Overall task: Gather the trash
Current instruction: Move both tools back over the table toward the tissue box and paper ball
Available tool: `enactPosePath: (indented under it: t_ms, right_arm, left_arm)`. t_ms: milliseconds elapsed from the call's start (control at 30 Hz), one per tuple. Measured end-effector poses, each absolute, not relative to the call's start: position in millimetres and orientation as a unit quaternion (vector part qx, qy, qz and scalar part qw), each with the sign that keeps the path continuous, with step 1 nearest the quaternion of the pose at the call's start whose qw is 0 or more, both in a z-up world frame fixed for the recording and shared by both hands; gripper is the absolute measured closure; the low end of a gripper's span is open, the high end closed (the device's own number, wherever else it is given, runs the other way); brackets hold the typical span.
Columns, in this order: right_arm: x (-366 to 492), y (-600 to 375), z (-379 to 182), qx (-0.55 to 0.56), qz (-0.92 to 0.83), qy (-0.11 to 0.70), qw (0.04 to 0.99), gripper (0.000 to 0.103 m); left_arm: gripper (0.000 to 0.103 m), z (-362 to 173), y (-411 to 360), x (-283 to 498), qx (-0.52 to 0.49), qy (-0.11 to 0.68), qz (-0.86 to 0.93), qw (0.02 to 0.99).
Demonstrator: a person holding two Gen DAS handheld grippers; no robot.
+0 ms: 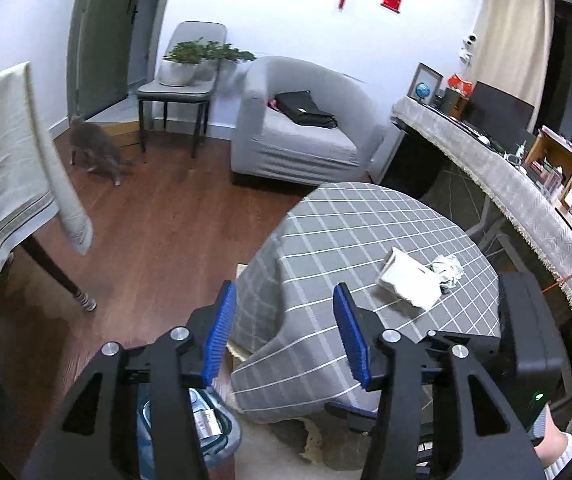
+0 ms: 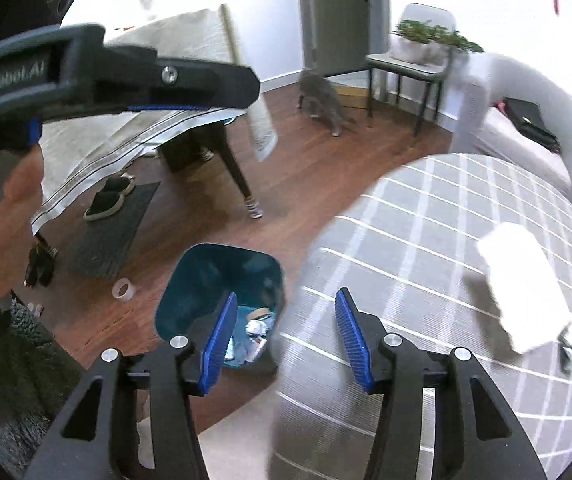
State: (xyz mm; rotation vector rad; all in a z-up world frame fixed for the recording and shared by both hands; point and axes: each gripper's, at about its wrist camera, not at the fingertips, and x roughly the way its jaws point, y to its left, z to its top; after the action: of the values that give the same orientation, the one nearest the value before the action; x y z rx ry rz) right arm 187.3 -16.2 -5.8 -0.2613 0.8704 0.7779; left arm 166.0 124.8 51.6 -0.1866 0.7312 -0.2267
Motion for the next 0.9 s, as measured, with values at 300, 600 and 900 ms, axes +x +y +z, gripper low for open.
enactPosePath:
  t_ms: [300,600,900]
  right_arm:
    - [190,-68,-1,-0.113,0.328,0.408,0.845,0.051]
    - [196,-117,-1,-0.099,0.296,0.411,0.857,0.051]
    - [200,-165,-1,-0.077,0.267,0.415,0.866,0.051]
  left_arm:
    - [0.035,42,71,188,-0.048,0.358,-0.133,0.923]
    - [0.025,29,23,205,-0.021,0.363,-0.159,0.918]
    - [0.021,13,-19,216,0.0,0.365,-0.203,0.909]
